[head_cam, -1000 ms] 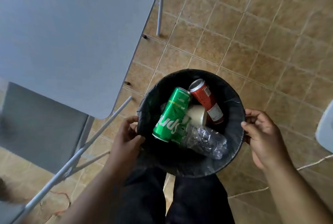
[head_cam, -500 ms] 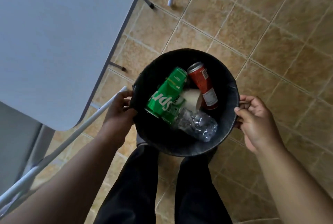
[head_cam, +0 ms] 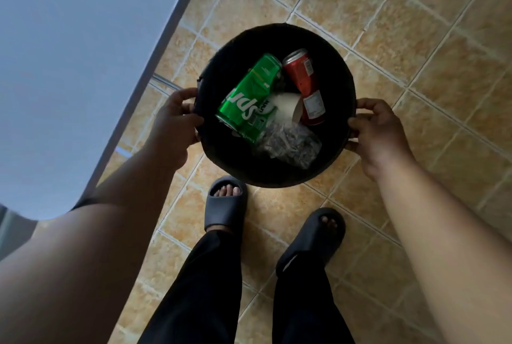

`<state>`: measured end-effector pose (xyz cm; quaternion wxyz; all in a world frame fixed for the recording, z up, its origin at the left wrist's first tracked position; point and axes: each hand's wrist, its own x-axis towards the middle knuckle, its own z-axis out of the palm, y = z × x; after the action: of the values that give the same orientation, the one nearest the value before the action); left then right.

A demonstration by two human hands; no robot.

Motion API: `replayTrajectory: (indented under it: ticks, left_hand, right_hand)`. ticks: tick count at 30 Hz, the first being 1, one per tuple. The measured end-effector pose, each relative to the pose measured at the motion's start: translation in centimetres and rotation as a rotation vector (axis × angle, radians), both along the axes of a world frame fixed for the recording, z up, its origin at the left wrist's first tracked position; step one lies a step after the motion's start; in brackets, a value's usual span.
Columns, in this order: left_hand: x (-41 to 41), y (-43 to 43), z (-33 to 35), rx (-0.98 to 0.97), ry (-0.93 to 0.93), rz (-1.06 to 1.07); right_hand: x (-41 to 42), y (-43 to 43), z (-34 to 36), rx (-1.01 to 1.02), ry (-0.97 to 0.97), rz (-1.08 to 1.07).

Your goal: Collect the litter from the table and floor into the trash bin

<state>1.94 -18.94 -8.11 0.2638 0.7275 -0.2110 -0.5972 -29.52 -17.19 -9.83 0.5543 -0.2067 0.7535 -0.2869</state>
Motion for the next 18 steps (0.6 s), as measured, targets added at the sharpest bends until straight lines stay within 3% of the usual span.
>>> replayTrajectory:
  ticks: [11, 18]
  left_hand:
    - [0.1, 0.2, -0.6, -0.039, 0.010, 0.039]
    - [-0.8, 1.0, 0.4, -0.052, -0.200, 0.052]
  right_hand:
    - [0.1, -1.7, -0.9, -0.033, 0.028, 0.056]
    - [-0.1, -1.0, -0.3, -0.049, 0.207, 0.166]
